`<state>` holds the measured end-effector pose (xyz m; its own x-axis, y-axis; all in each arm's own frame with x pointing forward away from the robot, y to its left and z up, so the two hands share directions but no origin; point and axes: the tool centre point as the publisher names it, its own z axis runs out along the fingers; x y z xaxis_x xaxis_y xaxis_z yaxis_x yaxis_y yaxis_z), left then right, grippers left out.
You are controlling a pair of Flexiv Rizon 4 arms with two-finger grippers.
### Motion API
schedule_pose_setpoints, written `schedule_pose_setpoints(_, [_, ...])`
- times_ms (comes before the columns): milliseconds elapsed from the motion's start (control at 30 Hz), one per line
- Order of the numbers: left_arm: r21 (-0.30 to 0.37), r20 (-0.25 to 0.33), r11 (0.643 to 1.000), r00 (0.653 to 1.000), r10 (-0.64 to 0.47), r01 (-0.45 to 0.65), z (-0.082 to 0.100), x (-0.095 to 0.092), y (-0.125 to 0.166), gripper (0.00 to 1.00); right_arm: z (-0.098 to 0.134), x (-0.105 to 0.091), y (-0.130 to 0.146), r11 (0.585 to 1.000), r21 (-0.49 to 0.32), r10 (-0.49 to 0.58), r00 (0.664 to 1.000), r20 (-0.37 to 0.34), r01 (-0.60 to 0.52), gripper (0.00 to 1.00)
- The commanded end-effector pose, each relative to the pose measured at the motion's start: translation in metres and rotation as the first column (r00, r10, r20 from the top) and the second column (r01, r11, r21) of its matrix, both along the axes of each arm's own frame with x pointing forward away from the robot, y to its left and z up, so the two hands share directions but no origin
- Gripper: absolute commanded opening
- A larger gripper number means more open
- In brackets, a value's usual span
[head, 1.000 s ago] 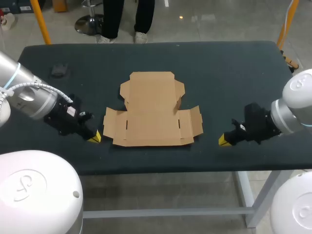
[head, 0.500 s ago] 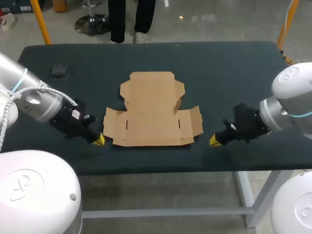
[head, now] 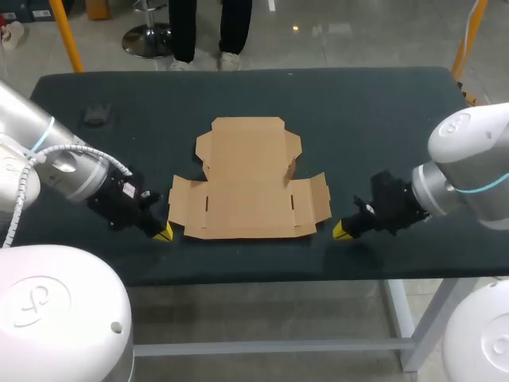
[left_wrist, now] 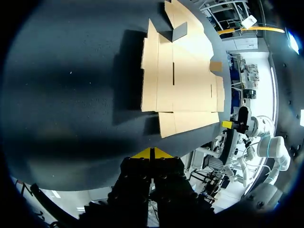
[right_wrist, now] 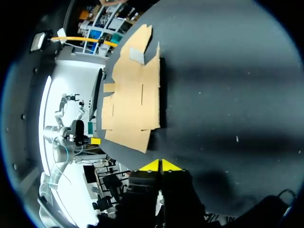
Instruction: Assemble the packaging by folding the flat box into shape, placing the metal phone stand inside, and closing the box properly
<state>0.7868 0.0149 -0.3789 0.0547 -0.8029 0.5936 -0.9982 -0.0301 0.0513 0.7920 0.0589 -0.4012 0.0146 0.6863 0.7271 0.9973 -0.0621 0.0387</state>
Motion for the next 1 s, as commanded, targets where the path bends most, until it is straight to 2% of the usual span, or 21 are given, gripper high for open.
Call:
schedule_pose_setpoints(33, [0.010, -0.012, 1.000, 1.000, 0.000, 0.000, -0.010, 0.005, -0.007, 0.00, -0.002, -0.002, 0.003, 1.000, 0.005, -0.001, 1.000, 0.003, 0.001, 0.00])
schedule_pose_setpoints(300, [-0.012, -0.030, 1.000, 1.000, 0.004, -0.004, -0.020, 0.008, -0.007, 0.00, -0.007, 0.000, 0.008, 1.000, 0.012, -0.004, 1.000, 0.002, 0.004, 0.00])
schedule_pose_setpoints(1000, [-0.026, -0.063, 0.999, 0.998, -0.026, 0.024, -0.030, 0.015, -0.015, 0.00, -0.016, 0.006, 0.022, 1.000, 0.010, -0.003, 1.000, -0.017, 0.003, 0.00])
